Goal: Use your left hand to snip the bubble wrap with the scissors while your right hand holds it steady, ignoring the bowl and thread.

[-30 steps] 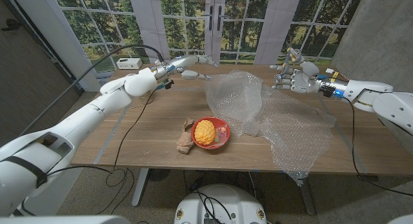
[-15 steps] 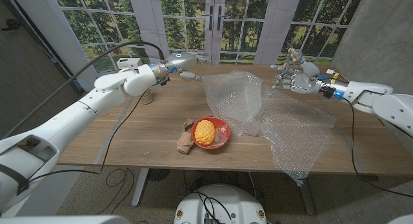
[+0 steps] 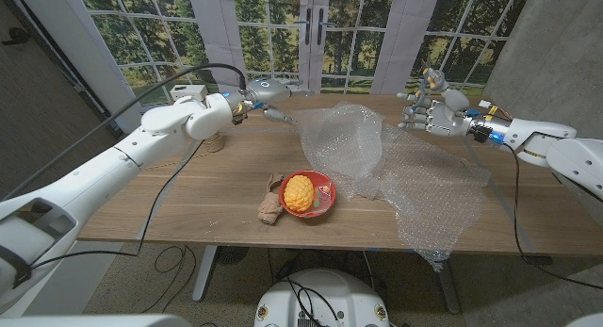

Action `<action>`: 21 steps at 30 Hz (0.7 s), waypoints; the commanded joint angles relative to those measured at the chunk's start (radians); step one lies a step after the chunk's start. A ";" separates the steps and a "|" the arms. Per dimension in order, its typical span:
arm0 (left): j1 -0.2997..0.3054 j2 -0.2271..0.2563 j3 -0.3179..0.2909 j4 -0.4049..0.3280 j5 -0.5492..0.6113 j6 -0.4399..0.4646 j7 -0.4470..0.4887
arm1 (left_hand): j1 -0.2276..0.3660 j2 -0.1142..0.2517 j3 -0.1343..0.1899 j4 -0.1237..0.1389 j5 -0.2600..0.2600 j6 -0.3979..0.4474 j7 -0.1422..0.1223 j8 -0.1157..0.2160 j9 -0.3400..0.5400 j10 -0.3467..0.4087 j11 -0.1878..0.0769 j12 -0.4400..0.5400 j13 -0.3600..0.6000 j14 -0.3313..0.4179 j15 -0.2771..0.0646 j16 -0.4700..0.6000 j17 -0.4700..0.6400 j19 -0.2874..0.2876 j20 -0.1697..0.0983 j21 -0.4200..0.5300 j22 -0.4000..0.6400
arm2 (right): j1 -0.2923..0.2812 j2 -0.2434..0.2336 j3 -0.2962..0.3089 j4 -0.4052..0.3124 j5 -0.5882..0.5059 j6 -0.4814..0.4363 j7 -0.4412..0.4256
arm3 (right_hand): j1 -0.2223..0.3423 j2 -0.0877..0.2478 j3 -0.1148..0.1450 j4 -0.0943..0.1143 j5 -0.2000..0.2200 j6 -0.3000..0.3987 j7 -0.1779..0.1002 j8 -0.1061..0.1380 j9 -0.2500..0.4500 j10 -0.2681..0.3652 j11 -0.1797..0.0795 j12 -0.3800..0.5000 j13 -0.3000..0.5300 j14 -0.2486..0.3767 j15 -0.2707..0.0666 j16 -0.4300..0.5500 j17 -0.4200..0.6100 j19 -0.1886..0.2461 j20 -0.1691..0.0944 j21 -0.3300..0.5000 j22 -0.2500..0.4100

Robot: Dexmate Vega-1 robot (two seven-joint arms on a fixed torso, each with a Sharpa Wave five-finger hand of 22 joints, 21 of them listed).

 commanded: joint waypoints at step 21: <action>-0.142 -0.034 0.109 0.005 0.092 -0.115 -0.130 | 0.032 0.018 0.027 -0.007 0.007 0.050 0.000 0.032 0.001 -0.037 -0.013 0.001 -0.010 -0.034 -0.033 0.001 -0.001 -0.021 -0.013 -0.002 -0.001 | 0.011 -0.010 -0.001 0.017 -0.007 0.000 0.055 | -0.004 0.009 -0.017 0.005 0.002 -0.131 0.130 0.006 -0.015 -0.003 -0.003 0.002 -0.001 -0.002 -0.054 -0.004 0.003 -0.003 0.001 0.009 -0.001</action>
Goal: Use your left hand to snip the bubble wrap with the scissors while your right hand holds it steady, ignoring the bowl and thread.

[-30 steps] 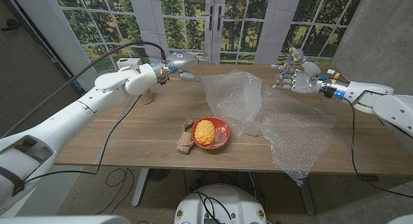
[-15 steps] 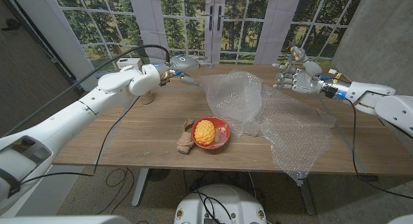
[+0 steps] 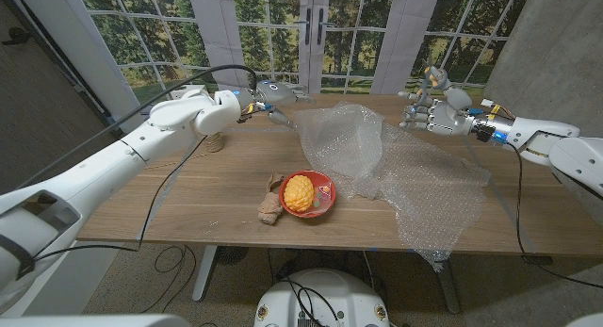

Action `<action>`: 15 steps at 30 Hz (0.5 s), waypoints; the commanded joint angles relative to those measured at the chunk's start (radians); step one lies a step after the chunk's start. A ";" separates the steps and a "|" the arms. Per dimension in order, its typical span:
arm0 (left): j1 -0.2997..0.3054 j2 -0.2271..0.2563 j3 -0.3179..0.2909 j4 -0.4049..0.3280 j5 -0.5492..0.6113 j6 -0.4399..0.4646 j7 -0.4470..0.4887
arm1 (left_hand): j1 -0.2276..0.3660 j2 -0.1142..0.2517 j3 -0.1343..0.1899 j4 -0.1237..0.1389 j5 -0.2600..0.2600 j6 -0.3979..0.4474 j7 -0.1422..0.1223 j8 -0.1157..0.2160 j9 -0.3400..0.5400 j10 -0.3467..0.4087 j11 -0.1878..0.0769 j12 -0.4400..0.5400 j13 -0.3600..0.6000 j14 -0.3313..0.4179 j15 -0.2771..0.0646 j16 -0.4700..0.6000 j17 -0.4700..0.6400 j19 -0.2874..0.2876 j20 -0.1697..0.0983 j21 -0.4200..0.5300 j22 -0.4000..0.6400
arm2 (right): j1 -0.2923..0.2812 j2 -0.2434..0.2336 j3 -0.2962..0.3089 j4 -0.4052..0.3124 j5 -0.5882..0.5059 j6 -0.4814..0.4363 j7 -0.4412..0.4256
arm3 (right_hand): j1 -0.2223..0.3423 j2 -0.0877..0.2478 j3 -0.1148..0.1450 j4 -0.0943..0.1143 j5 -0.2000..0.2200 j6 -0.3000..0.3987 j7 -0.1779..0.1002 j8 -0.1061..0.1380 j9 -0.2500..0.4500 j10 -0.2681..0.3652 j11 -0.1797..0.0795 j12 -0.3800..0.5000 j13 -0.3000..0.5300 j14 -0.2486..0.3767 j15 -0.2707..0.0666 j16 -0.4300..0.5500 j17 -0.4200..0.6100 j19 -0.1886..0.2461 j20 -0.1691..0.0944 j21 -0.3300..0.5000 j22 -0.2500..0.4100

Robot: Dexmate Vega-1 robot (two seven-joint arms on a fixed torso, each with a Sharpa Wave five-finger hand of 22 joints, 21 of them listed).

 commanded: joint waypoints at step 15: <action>-0.073 -0.021 0.034 0.008 0.052 -0.135 -0.045 | 0.014 0.003 0.008 0.001 0.006 -0.002 -0.008 0.002 0.002 -0.013 -0.014 0.004 -0.005 -0.016 -0.033 0.002 0.004 -0.007 -0.007 -0.001 -0.001 | -0.037 -0.003 0.021 -0.006 -0.005 0.034 0.029 | -0.002 0.014 -0.008 0.002 0.002 -0.129 0.128 0.007 -0.010 -0.003 -0.004 0.004 0.002 -0.002 -0.054 -0.001 0.003 -0.005 0.001 0.011 0.002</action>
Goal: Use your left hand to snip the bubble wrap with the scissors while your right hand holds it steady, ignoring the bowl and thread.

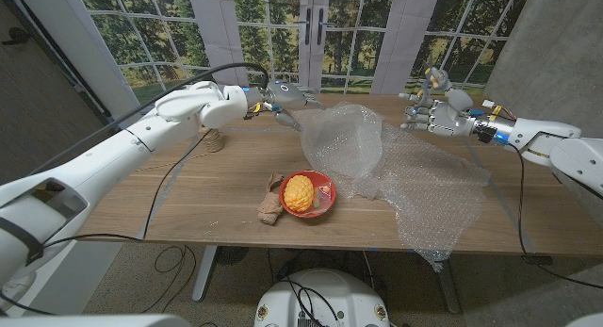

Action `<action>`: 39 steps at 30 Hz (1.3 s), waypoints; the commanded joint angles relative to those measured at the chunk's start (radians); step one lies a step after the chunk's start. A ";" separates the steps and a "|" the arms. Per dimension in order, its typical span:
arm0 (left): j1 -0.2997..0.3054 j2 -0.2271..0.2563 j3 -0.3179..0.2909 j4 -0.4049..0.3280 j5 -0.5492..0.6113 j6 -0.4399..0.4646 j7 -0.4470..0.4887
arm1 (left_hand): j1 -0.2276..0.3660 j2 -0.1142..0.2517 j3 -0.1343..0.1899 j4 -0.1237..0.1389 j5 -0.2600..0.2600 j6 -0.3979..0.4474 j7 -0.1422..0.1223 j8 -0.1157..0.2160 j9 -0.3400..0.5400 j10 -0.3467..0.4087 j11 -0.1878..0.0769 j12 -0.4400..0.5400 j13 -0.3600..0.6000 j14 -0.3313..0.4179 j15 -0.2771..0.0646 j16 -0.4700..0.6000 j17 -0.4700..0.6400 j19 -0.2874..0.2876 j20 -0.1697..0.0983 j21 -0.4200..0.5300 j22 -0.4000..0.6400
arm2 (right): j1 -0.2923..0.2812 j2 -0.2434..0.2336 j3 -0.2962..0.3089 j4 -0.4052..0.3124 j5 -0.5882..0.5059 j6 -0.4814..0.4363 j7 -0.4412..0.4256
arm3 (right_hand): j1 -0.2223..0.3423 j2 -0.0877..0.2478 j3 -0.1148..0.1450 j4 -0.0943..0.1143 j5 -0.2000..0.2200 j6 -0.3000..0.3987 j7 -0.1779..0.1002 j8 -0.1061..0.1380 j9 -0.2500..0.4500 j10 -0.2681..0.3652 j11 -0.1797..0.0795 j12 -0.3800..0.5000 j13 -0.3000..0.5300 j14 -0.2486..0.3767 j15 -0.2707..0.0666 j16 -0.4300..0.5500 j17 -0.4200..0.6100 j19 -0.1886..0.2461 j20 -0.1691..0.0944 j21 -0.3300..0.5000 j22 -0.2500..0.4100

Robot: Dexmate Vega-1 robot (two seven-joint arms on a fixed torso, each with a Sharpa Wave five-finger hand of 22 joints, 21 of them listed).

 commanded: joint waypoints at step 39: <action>-0.058 -0.099 0.080 0.189 -0.057 -0.186 0.128 | -0.022 0.020 0.003 0.020 -0.002 0.072 -0.006 0.024 0.006 0.037 -0.019 0.039 -0.009 0.047 -0.038 0.023 0.003 0.024 0.018 0.014 0.002 | -0.049 -0.010 0.041 -0.045 0.000 0.020 -0.015 | 0.009 0.018 -0.020 0.006 0.003 -0.128 0.128 0.009 -0.020 -0.006 -0.005 0.006 -0.001 0.001 -0.054 -0.004 -0.002 -0.008 -0.001 0.004 -0.007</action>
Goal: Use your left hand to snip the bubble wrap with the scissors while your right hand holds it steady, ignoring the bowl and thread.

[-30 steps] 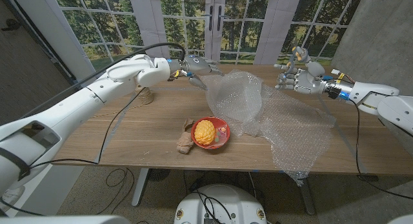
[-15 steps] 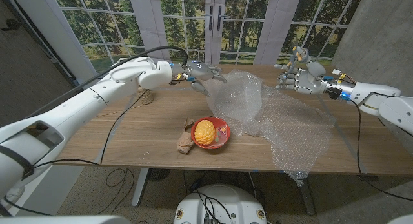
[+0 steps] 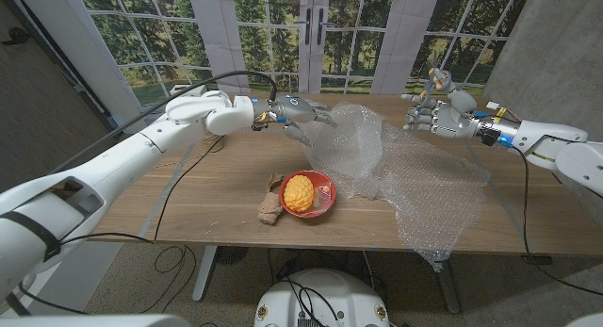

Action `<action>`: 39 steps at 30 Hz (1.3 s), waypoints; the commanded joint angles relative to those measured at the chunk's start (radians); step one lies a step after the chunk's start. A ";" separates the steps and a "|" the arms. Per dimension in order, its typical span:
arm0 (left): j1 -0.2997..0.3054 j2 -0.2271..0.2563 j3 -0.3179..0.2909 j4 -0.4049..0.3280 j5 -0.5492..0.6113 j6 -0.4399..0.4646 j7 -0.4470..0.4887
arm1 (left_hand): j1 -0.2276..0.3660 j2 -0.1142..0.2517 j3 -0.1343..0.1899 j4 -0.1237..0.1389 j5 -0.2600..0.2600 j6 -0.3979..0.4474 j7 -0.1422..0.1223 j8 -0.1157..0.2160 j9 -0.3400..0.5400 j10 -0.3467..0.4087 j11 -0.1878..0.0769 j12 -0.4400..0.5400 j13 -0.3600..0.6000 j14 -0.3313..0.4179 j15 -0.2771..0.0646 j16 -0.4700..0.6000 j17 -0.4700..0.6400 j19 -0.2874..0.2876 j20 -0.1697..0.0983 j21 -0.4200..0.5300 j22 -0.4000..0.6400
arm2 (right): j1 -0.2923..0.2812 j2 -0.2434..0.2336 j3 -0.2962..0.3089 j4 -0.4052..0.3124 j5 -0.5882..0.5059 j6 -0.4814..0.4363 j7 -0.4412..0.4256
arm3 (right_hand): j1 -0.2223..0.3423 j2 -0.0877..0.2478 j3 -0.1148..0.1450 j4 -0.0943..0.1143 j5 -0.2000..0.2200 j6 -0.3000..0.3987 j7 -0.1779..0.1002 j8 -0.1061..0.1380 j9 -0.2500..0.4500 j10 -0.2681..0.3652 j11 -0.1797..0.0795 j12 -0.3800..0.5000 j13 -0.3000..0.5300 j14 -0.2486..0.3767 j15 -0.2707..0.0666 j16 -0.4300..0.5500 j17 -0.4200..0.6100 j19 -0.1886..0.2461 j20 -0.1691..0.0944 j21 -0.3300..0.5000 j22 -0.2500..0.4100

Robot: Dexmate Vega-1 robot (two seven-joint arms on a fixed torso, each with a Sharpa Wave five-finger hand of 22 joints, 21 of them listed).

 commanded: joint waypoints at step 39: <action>0.054 -0.026 0.042 -0.037 0.070 -0.019 0.101 | -0.027 0.002 -0.014 -0.003 -0.020 0.228 -0.015 0.055 0.007 0.153 -0.043 0.068 0.002 0.132 -0.067 0.023 0.004 0.023 0.023 0.006 0.006 | -0.012 0.001 0.006 -0.014 0.005 -0.002 -0.009 | 0.008 0.017 -0.018 0.004 0.003 -0.122 0.122 0.007 -0.017 0.001 -0.009 0.010 -0.005 0.000 -0.056 -0.008 -0.003 -0.011 -0.002 0.006 -0.005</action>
